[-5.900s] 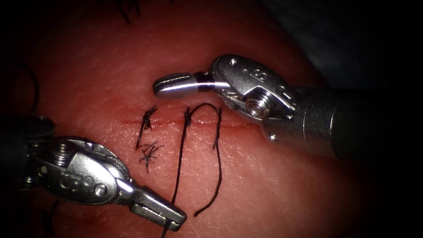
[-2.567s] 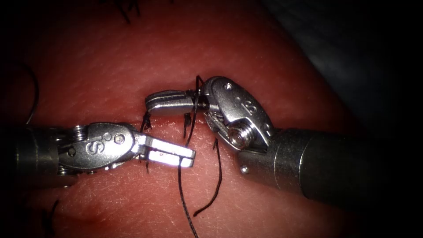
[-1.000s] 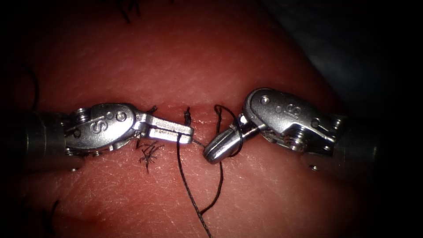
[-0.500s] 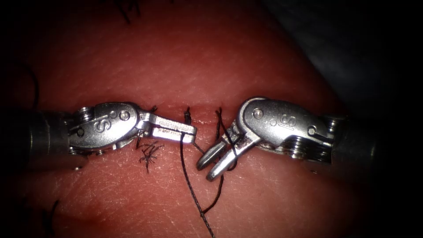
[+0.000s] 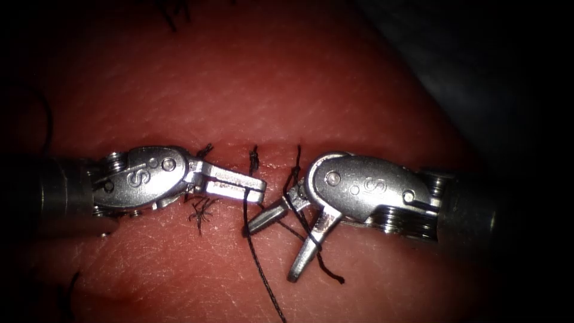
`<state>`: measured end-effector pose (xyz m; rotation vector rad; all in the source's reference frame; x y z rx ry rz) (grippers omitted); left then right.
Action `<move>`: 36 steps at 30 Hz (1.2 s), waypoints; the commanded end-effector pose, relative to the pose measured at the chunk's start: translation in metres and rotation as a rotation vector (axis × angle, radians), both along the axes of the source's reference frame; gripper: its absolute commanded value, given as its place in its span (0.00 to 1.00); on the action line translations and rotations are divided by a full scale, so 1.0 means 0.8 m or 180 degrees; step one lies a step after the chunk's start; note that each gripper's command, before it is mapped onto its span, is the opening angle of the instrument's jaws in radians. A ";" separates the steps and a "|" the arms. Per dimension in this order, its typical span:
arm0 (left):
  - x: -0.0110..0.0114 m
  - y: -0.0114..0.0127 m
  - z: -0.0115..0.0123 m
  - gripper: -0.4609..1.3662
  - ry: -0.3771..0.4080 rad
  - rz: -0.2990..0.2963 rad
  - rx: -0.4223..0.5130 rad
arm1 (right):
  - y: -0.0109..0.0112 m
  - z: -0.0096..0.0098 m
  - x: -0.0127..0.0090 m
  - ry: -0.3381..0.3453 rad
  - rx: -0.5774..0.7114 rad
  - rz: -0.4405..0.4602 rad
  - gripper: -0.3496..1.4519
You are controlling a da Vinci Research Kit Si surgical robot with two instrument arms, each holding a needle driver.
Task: Wound Closure
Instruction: Grab the short tail with the right gripper
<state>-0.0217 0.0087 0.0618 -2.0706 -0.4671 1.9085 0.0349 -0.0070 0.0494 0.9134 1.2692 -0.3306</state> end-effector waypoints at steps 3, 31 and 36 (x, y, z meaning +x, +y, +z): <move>0.0000 -0.0005 0.0000 0.06 -0.0011 0.0022 -0.0015 | 0.0009 -0.0002 -0.0001 0.0037 -0.0010 0.0017 0.77; -0.0008 -0.0009 0.0001 0.06 -0.0025 0.0025 -0.0025 | 0.0055 -0.0010 0.0010 0.0387 -0.0543 -0.0447 0.61; -0.0009 -0.0009 0.0002 0.06 -0.0023 0.0022 -0.0025 | 0.0055 -0.0009 0.0004 0.0335 -0.0620 -0.0572 0.57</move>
